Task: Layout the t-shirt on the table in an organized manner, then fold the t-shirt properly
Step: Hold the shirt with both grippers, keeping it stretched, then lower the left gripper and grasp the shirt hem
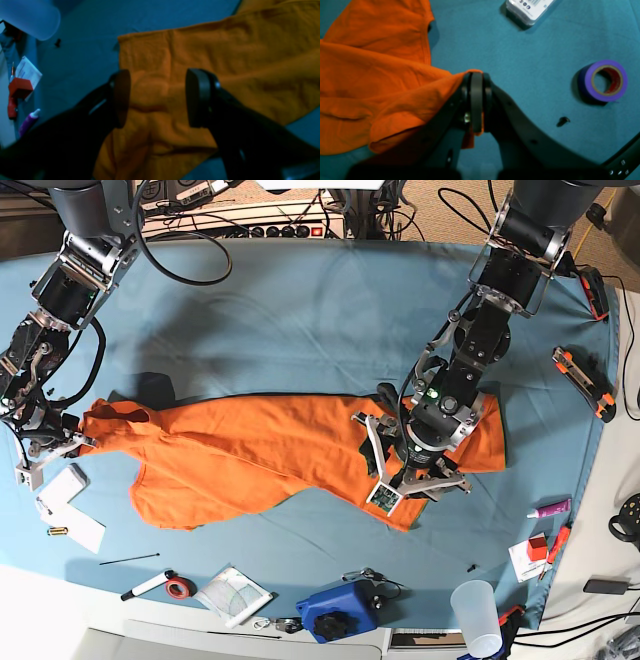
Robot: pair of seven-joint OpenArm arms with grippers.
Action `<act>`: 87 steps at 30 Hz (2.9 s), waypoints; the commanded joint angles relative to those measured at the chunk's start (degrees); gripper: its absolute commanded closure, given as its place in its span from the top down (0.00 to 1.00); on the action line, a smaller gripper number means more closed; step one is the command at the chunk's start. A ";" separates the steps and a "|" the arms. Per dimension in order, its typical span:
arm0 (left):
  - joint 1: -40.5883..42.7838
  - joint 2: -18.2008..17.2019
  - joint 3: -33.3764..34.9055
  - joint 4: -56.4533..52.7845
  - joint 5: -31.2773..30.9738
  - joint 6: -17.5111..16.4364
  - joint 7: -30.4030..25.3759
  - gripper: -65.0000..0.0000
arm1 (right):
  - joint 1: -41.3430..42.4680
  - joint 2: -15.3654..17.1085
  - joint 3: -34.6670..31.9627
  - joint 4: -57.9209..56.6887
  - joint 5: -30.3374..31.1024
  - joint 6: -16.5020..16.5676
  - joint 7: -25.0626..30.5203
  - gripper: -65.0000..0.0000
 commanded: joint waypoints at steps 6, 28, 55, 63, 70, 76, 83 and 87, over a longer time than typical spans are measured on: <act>-1.44 0.15 -0.37 0.87 0.26 0.02 -1.46 0.54 | 1.44 1.31 0.11 0.85 0.61 -0.09 1.46 0.00; -1.42 0.15 -0.37 0.87 0.26 0.02 -1.44 0.54 | 1.44 1.29 0.11 0.85 0.61 -0.09 1.46 0.00; -17.88 4.42 -0.39 -23.96 -0.98 -2.58 -5.60 0.54 | 1.44 1.33 0.11 0.85 3.37 -0.09 1.51 0.00; -25.92 4.46 -0.37 -38.53 -2.34 -6.19 -7.26 0.44 | 1.44 1.33 0.11 0.85 3.39 -0.07 1.40 0.00; -27.10 4.46 -0.37 -45.68 -2.32 -7.48 -12.33 0.44 | 1.44 1.33 0.11 0.85 3.39 -0.07 0.55 0.00; -26.45 4.46 -0.37 -46.86 -2.32 -7.19 -14.80 0.44 | 1.44 1.33 0.11 0.85 3.39 0.00 0.13 0.00; -24.63 4.63 -0.39 -49.18 -4.46 -7.23 -15.61 0.44 | 1.44 1.33 0.13 0.85 3.41 1.29 -0.72 0.00; -23.26 4.59 -0.39 -52.19 -4.46 -6.32 -17.38 0.44 | 1.44 1.36 0.13 0.87 3.39 1.51 -0.70 0.00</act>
